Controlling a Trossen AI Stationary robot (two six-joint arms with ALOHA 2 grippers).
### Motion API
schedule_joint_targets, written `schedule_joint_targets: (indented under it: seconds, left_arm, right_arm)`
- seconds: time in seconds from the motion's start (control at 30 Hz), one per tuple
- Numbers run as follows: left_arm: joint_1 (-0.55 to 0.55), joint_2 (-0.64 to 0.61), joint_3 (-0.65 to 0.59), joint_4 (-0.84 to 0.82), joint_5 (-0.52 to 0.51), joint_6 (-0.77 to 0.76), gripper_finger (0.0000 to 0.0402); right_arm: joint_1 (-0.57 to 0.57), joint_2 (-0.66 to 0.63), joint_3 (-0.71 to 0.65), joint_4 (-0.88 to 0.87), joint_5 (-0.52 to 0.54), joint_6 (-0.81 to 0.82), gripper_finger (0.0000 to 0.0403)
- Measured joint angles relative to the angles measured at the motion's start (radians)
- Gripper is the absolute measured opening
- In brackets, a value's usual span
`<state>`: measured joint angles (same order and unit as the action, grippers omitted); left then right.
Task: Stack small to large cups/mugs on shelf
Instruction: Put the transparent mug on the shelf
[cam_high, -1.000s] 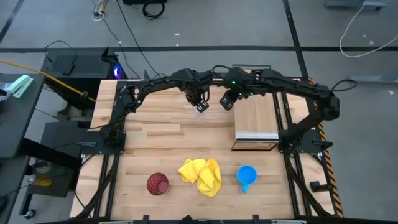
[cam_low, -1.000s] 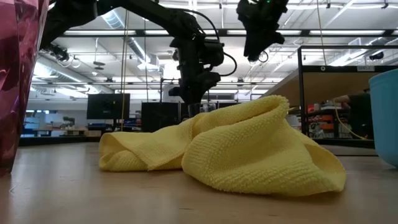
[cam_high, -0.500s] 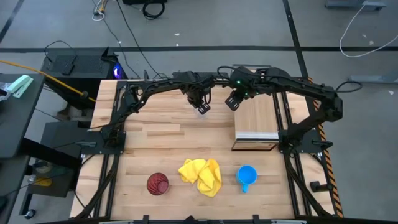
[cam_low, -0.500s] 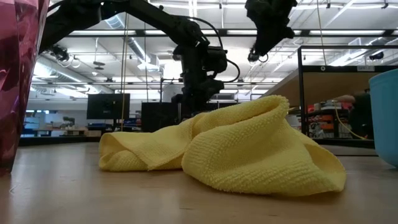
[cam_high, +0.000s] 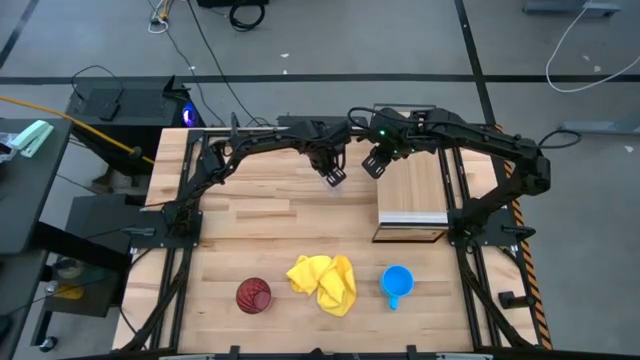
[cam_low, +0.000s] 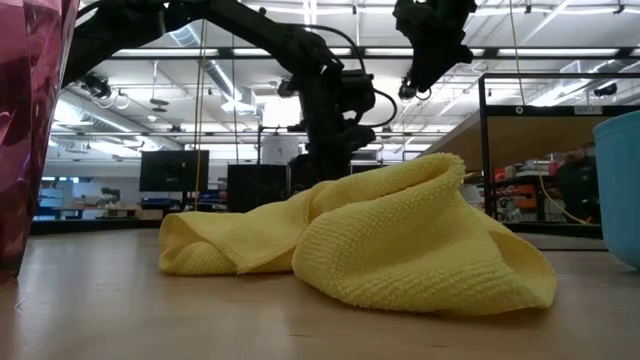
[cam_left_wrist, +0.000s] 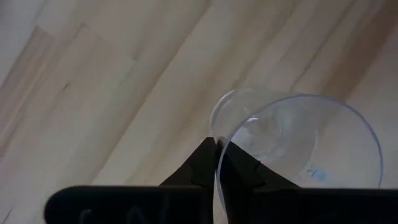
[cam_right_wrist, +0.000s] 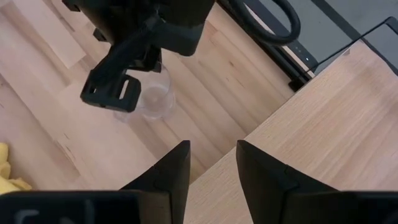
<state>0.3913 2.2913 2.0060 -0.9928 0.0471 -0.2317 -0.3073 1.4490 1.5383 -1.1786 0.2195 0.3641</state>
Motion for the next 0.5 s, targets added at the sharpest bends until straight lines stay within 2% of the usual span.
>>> schedule_joint_targets:
  seconds: [0.37, 0.5]
  left_arm:
    - [-0.019, 0.0, -0.001, 0.069, 0.001, 0.012, 0.0013]
    - [-0.021, 0.0, -0.001, 0.083, 0.003, 0.016, 0.003]
  right_arm:
    - [0.0, 0.0, 0.0, 0.029, 0.0, -0.001, 0.0137]
    - [0.0, 0.0, 0.0, 0.029, 0.0, -0.001, 0.0137]
